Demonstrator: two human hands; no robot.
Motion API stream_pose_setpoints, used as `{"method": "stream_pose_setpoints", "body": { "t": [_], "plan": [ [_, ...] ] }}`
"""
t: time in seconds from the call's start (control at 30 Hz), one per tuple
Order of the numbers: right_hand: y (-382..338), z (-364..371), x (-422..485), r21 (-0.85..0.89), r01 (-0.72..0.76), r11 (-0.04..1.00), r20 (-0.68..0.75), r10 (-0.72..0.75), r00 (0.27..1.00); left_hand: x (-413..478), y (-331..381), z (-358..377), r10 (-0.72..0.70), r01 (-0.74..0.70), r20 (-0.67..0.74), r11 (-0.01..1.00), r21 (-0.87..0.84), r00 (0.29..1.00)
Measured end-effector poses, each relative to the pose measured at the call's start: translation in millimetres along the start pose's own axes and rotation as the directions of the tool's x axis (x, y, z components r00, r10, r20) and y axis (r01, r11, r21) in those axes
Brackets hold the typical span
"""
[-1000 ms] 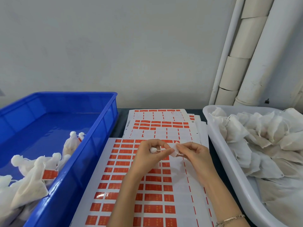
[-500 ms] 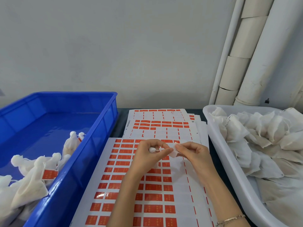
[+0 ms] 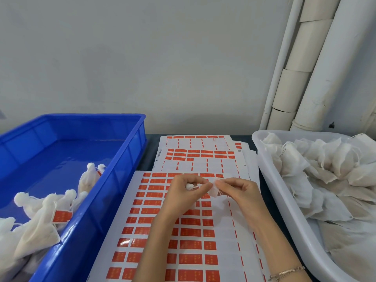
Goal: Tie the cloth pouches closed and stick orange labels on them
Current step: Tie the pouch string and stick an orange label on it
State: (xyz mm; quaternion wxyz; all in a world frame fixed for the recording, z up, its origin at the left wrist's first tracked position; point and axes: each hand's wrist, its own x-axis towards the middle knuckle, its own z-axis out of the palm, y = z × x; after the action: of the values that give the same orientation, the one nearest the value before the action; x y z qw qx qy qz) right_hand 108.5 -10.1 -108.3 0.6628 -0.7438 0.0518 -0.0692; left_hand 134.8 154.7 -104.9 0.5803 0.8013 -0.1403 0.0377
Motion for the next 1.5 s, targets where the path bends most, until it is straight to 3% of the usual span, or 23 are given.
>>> {"method": "stream_pose_setpoints", "body": {
  "t": [0.6,0.93,1.13,1.5],
  "plan": [
    [4.4,-0.2,2.8,0.039,-0.026,0.999,0.147,0.020,0.989,0.6,-2.7,2.6,0.003,0.000,-0.055,0.998,0.063,0.998],
    [-2.2,1.0,-0.7,0.036,0.044,0.998,0.193,-0.050,0.980,0.4,-0.7,3.8,0.042,-0.039,-0.063,0.998,0.048,0.997],
    [-3.6,-1.2,3.3,0.120,0.032,0.992,0.150,-0.050,0.987,2.3,-2.4,0.8,-0.006,0.012,-0.106,0.998,0.059,0.994],
    [6.0,-0.3,4.4,0.037,0.064,0.997,0.059,-0.066,0.996,1.6,0.3,3.2,0.015,-0.014,-0.075,1.000,0.018,0.997]
  ]
}}
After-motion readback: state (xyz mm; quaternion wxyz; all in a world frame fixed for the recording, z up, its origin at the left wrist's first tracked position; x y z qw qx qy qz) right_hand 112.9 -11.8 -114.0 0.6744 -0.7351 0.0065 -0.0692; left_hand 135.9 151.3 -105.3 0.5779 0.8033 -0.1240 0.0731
